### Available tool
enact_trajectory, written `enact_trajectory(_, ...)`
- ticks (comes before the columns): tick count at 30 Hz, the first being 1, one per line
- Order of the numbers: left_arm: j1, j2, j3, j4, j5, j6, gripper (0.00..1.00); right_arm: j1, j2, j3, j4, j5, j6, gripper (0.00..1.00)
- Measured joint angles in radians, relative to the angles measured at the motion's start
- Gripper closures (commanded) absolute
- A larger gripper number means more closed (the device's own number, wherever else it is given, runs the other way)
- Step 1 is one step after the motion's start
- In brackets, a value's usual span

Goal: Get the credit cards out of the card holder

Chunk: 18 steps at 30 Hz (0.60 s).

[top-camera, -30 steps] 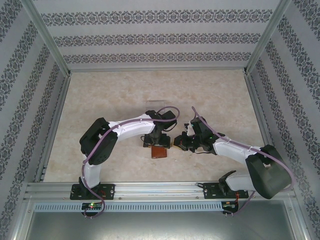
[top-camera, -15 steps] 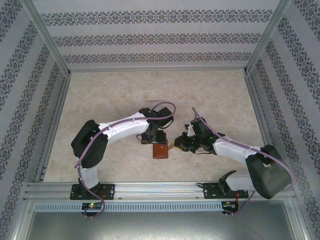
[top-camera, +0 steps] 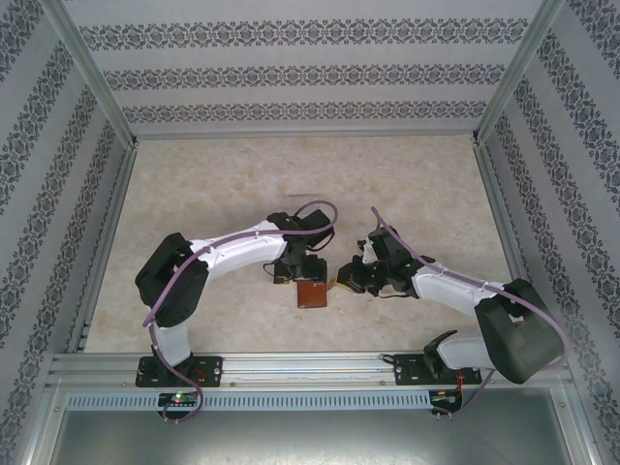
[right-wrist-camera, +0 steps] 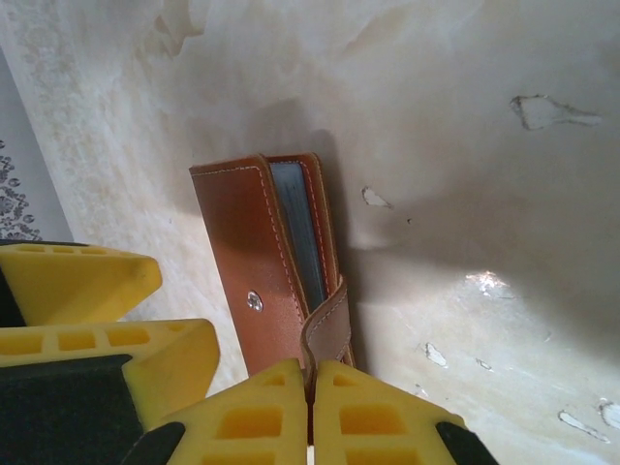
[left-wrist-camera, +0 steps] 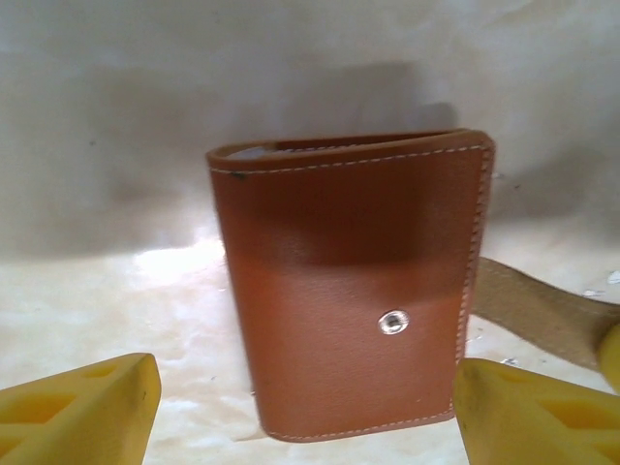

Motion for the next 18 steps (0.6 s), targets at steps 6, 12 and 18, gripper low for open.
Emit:
enact_trajectory(6,0.000,0.013,-0.005,0.037,0.020,-0.009,0.19,0.000,-0.037,0.000,0.000,-0.009,0.020,0.91)
enact_trajectory(12,0.007,0.013,-0.042,0.076,0.020,-0.038,0.18,0.002,-0.063,0.000,0.006,-0.026,0.042,0.91)
enact_trajectory(18,0.017,-0.001,-0.090,0.122,0.038,-0.061,0.17,0.013,-0.070,0.000,0.006,-0.028,0.053,0.91)
